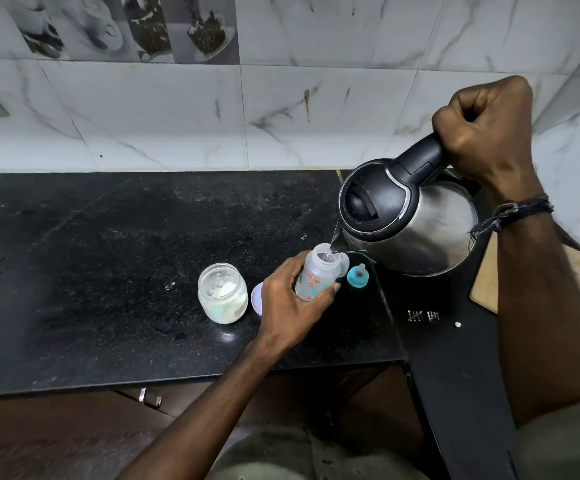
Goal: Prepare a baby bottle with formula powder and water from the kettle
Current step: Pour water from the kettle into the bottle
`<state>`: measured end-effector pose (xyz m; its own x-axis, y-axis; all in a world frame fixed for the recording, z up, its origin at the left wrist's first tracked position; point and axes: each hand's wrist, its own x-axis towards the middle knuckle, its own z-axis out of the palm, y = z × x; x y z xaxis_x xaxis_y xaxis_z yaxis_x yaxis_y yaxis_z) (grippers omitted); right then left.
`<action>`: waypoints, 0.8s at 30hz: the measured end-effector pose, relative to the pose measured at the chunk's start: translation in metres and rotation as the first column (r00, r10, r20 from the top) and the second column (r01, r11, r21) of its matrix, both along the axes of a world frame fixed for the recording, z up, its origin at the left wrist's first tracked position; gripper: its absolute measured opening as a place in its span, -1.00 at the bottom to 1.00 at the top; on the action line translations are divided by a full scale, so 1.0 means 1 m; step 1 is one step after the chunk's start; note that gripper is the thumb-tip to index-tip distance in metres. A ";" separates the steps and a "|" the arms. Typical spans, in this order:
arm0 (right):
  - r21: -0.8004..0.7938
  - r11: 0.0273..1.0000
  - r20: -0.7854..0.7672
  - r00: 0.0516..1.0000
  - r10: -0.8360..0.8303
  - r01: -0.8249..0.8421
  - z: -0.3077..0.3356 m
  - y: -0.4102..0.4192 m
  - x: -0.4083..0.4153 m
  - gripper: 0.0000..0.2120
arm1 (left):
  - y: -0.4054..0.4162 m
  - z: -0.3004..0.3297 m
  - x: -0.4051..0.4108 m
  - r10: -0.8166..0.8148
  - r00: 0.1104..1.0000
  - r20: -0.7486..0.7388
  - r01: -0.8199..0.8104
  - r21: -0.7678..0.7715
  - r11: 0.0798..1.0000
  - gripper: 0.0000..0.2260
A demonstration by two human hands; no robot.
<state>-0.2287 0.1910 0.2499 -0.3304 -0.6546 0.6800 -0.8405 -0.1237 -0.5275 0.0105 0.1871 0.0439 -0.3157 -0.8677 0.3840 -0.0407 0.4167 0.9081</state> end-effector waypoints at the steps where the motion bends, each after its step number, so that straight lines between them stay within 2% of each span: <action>1: 0.003 1.000 -0.008 1.000 -0.006 0.006 0.000 0.000 0.000 -0.73 | 0.000 0.000 0.000 -0.001 1.000 -0.003 0.001 0.000 1.000 -0.59; 24: 0.013 1.000 -0.017 1.000 -0.020 0.020 0.003 0.007 0.004 -0.71 | 0.004 0.002 0.003 -0.011 1.000 -0.002 0.011 -0.009 1.000 -0.58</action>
